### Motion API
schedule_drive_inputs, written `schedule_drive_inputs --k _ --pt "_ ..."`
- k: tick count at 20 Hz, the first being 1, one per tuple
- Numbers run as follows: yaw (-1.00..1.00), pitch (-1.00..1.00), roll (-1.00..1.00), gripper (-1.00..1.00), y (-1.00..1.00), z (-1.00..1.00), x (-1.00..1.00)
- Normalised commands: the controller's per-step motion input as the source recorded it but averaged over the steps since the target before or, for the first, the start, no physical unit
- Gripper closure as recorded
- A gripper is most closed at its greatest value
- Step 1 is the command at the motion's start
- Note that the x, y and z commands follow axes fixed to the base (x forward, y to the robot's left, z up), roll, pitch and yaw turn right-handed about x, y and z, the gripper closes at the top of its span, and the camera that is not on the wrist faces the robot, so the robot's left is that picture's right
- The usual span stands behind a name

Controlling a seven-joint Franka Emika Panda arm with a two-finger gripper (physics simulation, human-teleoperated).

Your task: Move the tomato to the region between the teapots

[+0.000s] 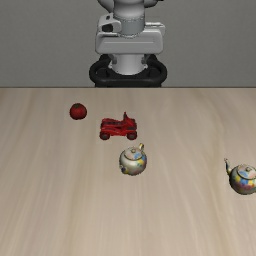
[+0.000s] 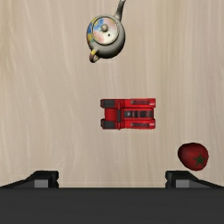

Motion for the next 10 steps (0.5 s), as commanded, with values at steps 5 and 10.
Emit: schedule_drive_inputs --k 5,10 --pt "0.0 0.0 0.0 -1.0 -1.0 0.0 0.0" --pt "0.0 0.0 0.0 -1.0 -1.0 0.0 0.0"
